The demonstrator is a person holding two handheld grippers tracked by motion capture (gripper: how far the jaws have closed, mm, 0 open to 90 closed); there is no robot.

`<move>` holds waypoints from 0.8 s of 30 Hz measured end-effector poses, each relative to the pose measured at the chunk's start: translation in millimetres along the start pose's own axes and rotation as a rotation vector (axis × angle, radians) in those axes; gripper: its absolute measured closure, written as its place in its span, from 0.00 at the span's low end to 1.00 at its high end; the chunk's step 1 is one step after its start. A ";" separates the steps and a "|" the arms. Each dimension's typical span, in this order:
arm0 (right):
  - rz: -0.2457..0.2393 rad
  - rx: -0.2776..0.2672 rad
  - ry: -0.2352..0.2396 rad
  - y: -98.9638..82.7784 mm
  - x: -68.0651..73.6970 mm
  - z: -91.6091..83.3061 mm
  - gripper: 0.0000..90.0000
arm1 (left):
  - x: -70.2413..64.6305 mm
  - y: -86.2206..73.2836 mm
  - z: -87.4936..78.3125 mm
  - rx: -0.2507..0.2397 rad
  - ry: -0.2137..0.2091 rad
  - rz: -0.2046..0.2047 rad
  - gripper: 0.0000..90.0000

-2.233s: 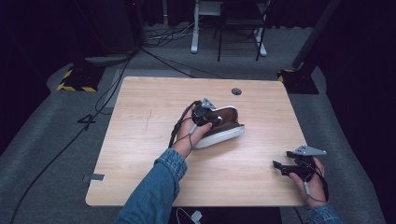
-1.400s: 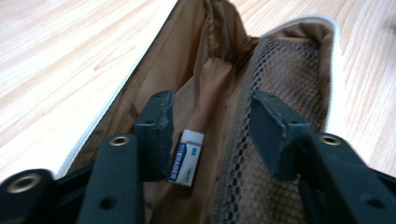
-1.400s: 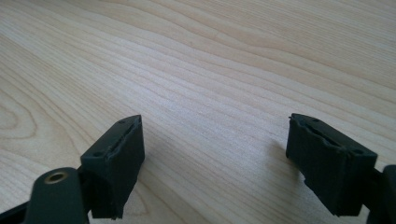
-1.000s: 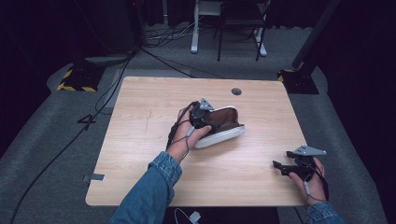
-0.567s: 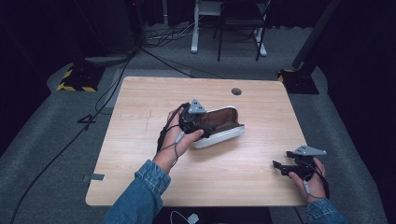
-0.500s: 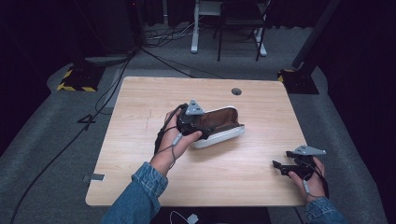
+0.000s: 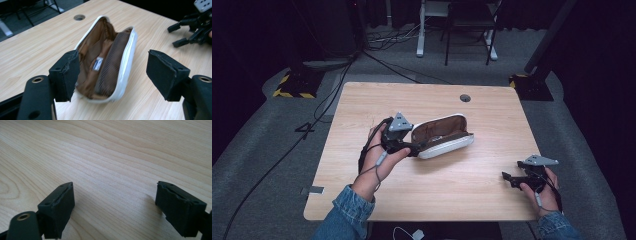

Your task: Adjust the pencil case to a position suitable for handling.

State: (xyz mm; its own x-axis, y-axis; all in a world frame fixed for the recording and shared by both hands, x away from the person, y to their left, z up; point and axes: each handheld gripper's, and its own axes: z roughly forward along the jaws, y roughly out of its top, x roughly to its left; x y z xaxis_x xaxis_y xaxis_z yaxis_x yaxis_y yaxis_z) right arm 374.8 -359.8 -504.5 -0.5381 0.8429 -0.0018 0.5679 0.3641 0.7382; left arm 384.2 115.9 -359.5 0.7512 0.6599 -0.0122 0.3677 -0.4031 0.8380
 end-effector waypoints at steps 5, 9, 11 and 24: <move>0.001 0.001 0.002 0.0 -0.1 -0.1 0.18 | 3.2 -12.5 -20.1 -0.015 0.015 -0.008 0.28; 0.001 0.000 0.001 0.0 -0.1 -0.1 0.18 | 6.7 -26.5 -30.2 -0.004 0.027 -0.021 0.27; 0.001 0.000 0.001 0.0 0.0 -0.1 0.18 | 10.5 -36.1 -36.3 0.005 0.031 -0.031 0.25; 0.000 0.001 0.004 0.0 -0.3 -0.1 0.18 | 41.2 -97.3 -54.9 0.048 0.090 -0.134 0.22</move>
State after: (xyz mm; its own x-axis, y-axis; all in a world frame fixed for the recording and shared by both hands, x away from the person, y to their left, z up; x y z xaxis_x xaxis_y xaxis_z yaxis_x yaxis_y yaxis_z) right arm 374.9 -360.1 -504.4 -0.5410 0.8410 0.0009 0.5683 0.3648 0.7375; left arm 349.3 217.1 -411.6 0.6420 0.7634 -0.0713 0.4887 -0.3357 0.8053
